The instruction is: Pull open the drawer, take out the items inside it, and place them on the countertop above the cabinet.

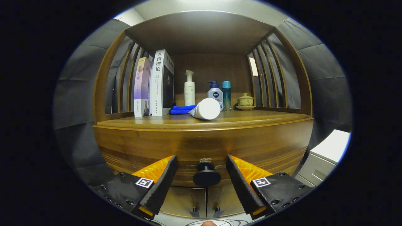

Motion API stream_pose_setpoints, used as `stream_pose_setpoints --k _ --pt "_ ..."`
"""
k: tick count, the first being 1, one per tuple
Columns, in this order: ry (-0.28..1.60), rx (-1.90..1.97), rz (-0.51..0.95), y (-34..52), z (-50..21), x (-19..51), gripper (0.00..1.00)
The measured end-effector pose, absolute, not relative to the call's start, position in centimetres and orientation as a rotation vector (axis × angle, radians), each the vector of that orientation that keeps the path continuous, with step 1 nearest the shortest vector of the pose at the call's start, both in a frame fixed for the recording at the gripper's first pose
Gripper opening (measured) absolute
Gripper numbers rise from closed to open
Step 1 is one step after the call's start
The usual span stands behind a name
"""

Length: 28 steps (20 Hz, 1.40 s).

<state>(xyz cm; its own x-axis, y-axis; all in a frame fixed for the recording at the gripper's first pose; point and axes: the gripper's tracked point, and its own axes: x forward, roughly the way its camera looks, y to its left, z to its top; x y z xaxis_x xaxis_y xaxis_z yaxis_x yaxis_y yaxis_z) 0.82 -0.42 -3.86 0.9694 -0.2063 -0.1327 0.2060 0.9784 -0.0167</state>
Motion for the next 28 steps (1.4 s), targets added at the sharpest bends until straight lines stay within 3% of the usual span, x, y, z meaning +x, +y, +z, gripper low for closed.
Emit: stream_pose_setpoints --k 15,28 --pt "-0.035 -0.023 -0.11 -0.5 9.6 -14.1 0.98" --pt "-0.07 -0.029 -0.074 -0.4 12.0 -18.5 0.98"
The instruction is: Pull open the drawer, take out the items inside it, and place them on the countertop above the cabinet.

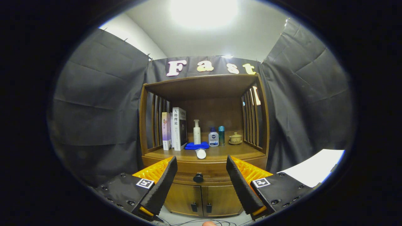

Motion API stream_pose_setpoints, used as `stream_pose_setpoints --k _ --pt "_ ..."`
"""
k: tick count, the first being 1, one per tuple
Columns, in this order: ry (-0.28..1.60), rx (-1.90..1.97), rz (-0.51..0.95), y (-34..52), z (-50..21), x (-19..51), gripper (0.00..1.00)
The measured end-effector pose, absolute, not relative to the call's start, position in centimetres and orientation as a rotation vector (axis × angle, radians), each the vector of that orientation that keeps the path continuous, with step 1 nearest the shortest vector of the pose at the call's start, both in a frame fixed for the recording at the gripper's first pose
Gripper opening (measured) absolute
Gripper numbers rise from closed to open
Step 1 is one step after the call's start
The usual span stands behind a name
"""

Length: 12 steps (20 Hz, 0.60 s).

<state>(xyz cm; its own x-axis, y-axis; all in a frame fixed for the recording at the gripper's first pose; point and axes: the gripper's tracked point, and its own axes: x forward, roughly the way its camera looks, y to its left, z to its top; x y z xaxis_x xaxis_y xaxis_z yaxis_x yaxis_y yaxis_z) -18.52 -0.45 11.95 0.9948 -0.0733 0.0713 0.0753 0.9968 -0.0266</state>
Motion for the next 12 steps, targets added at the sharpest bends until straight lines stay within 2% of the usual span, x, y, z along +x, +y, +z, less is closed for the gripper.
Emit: stream_pose_setpoints --k 12 --pt "-0.089 -0.022 -0.049 0.36 11.8 -18.8 0.98"
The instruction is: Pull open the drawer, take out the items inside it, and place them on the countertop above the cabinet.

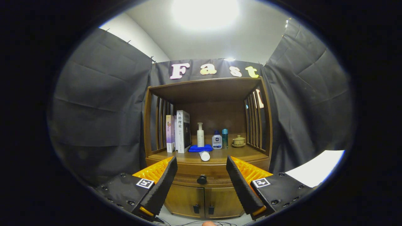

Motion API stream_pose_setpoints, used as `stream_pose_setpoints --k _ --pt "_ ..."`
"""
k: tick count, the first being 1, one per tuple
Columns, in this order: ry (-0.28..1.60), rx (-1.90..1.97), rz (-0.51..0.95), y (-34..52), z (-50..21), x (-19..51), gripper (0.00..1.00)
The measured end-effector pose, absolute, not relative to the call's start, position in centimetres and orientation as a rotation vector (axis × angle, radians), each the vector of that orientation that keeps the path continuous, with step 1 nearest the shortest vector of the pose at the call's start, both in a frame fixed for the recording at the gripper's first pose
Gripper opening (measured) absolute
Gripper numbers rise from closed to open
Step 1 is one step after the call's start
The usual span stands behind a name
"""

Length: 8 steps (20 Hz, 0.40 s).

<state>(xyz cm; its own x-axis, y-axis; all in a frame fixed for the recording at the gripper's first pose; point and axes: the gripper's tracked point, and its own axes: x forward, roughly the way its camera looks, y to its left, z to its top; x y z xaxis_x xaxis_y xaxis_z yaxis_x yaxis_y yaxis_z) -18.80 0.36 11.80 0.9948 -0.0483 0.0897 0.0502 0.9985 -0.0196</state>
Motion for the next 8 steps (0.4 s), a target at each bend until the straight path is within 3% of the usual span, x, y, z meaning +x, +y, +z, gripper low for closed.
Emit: stream_pose_setpoints --k 8 --pt "-0.08 -0.026 -0.035 0.84 11.35 -18.67 0.98"
